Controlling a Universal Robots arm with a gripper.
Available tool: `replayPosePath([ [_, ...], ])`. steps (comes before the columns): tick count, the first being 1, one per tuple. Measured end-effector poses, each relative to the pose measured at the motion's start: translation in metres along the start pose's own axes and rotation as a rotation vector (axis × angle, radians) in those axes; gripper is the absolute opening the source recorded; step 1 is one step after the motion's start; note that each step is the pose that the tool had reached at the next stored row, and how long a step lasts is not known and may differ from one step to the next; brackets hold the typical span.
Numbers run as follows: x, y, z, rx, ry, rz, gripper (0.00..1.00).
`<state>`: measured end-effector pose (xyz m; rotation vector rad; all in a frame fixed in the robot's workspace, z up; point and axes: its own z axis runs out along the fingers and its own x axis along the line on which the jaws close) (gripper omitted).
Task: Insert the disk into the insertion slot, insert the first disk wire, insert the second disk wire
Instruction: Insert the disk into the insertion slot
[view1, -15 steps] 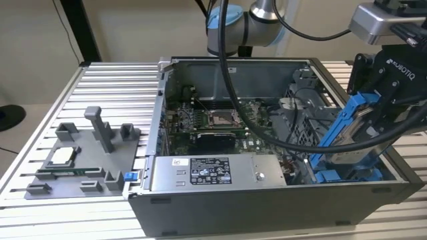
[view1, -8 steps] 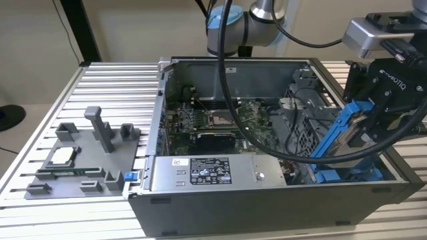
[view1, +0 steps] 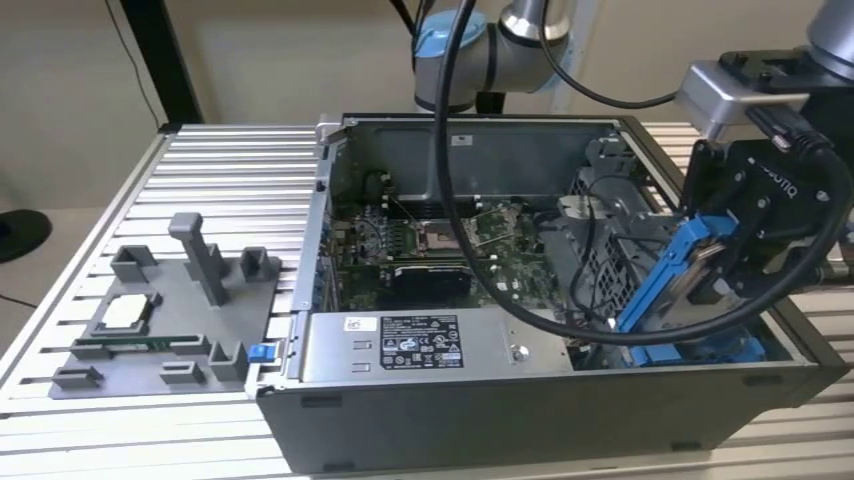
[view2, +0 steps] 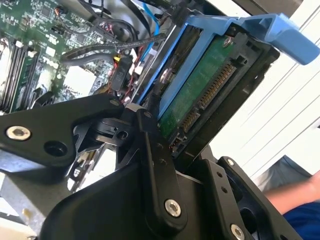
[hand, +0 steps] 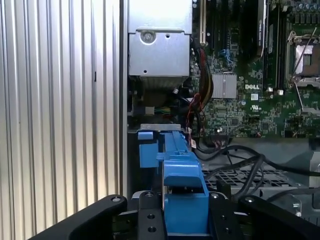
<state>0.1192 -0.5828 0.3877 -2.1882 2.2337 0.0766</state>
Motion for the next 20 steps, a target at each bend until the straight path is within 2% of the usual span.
replayPosePath([
  [8,0.0006,-0.0005,0.0145,0.0001,-0.0001,0.000,0.00],
  [20,0.0007,-0.0005,0.0157,0.0001,0.0000,0.000,0.00],
])
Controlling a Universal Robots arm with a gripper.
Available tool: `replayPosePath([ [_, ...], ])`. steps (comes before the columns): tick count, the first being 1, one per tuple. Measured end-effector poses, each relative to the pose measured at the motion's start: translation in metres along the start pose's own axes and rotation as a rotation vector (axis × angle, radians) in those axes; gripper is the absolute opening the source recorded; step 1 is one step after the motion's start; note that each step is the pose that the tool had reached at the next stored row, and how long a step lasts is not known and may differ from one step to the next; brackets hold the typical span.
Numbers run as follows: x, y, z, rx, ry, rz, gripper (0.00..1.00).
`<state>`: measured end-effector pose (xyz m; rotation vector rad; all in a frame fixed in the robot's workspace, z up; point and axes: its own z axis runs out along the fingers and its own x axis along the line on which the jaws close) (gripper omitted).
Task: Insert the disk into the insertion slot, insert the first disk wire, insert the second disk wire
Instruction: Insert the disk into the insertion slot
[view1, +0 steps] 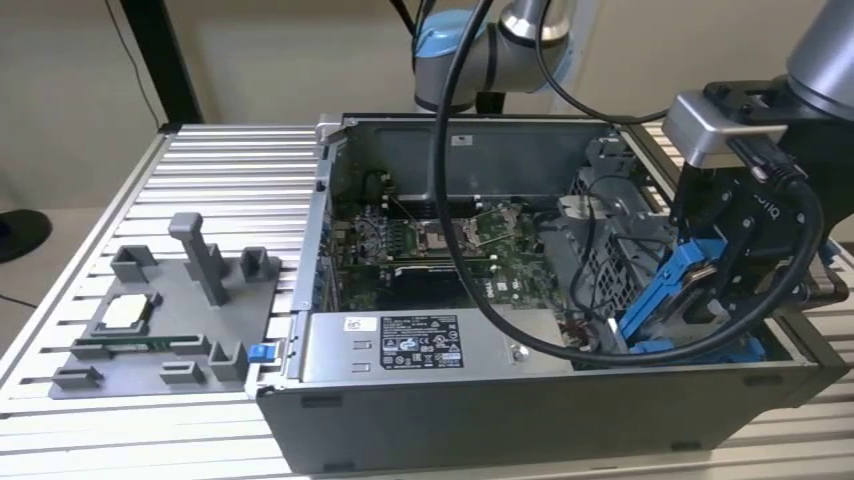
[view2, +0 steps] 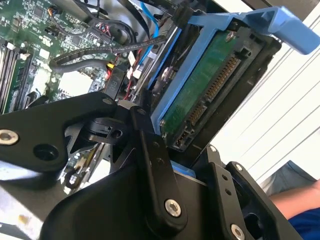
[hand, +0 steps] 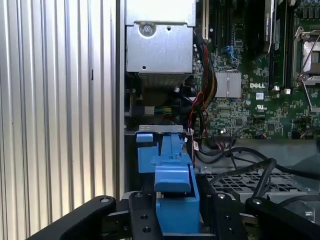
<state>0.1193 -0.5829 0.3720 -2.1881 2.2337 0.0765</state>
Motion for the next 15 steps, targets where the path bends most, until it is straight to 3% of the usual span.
replayPosePath([
  [7,0.0000,0.0000,0.0002,-0.0010,0.0000,0.000,0.00],
  [8,0.0000,0.0000,0.0003,-0.0014,-0.0001,0.000,1.00],
  [15,0.0000,0.0000,0.0002,-0.0030,0.0000,0.000,1.00],
])
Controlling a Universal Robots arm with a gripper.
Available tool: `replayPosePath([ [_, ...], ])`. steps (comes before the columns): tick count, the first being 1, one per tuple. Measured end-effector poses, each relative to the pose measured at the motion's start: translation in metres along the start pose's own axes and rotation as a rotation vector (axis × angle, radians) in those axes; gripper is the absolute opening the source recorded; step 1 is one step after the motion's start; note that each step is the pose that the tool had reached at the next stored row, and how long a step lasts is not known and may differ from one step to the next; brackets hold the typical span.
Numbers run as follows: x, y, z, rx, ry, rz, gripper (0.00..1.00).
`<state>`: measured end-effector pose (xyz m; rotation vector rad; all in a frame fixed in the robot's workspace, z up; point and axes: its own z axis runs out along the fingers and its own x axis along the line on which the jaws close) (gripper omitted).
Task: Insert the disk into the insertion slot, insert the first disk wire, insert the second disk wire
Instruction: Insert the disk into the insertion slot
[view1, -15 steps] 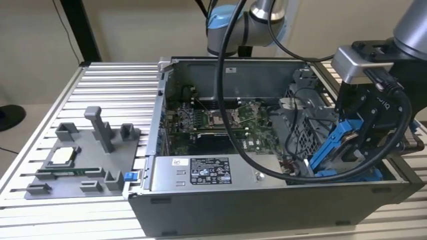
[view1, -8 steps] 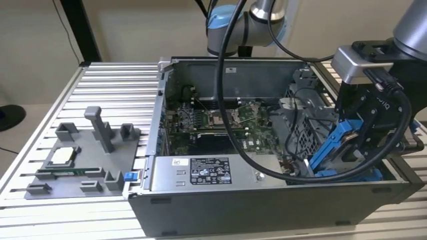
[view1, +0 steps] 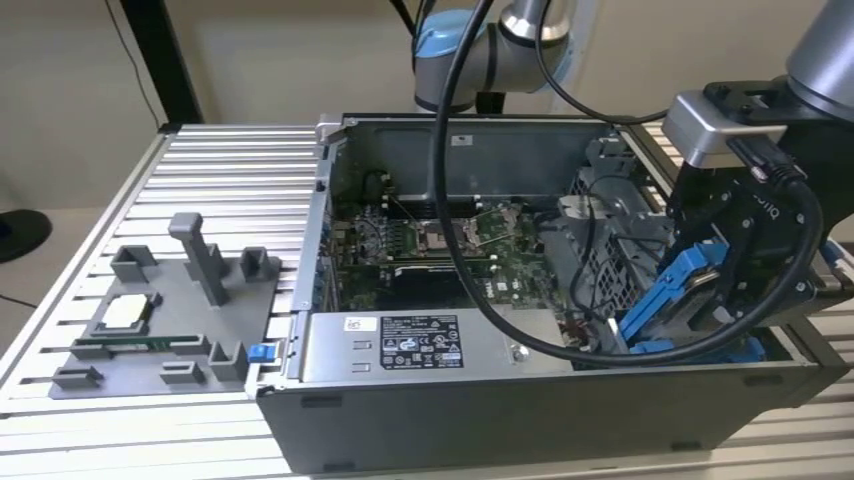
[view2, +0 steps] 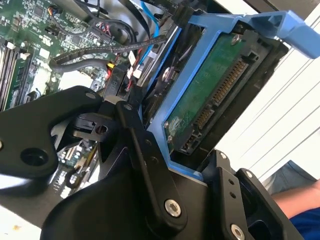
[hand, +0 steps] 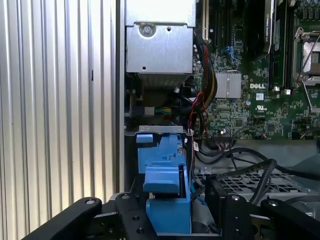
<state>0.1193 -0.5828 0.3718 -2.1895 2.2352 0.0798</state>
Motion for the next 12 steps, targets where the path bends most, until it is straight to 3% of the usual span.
replayPosePath([
  [3,0.0000,0.0000,0.0000,-0.0004,0.0000,0.000,1.00],
  [4,0.0000,0.0000,0.0000,-0.0005,0.0000,0.000,0.00],
  [9,-0.0004,0.0000,0.0000,-0.0006,-0.0003,0.000,0.00],
  [12,-0.0006,0.0001,-0.0038,-0.0006,-0.0007,0.000,0.00],
])
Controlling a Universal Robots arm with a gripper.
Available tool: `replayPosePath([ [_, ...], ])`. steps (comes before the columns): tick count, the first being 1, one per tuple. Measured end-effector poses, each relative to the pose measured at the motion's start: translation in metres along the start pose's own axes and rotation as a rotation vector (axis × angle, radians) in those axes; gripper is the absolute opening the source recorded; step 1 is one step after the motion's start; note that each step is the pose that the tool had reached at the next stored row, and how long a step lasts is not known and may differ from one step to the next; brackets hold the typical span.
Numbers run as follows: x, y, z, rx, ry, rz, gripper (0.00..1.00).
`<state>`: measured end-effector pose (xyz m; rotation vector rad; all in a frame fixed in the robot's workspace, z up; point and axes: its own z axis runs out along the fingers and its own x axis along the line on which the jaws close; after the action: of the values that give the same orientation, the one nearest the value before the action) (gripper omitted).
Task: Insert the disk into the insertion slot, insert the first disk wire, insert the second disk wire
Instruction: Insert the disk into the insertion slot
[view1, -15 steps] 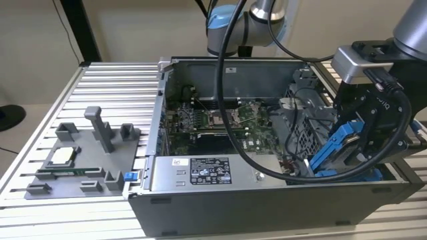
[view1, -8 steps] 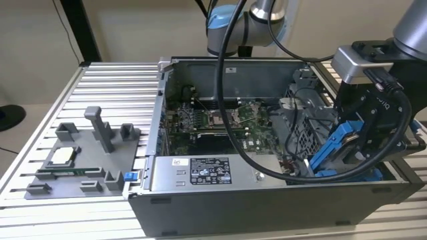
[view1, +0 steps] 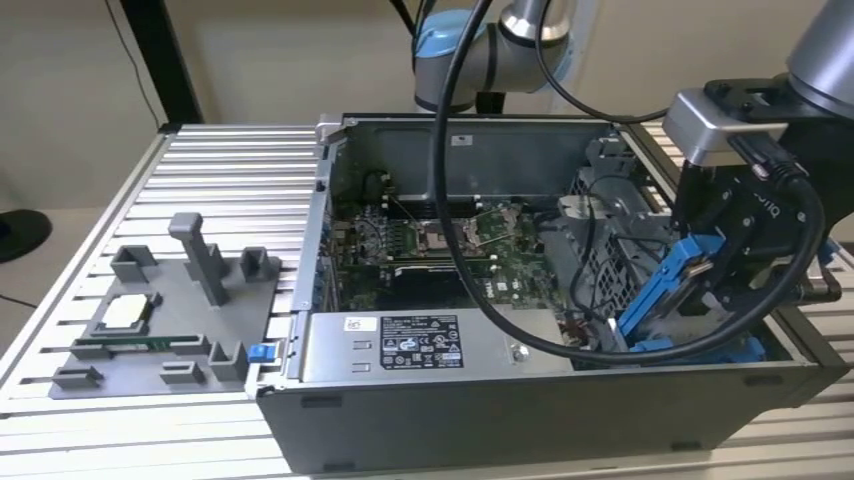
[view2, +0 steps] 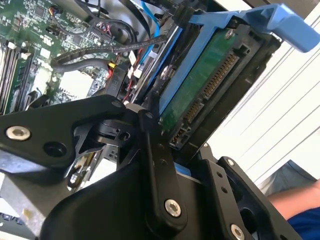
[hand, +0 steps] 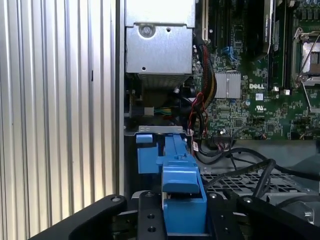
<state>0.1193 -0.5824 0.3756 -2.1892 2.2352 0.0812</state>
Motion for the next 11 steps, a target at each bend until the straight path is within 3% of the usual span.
replayPosePath([
  [4,-0.0021,0.0000,-0.0007,0.0039,-0.0058,0.000,0.00],
  [7,-0.0036,0.0001,-0.0004,0.0058,-0.0149,-0.001,0.00],
  [11,-0.0035,0.0000,0.0055,0.0057,-0.0183,-0.001,0.00],
])
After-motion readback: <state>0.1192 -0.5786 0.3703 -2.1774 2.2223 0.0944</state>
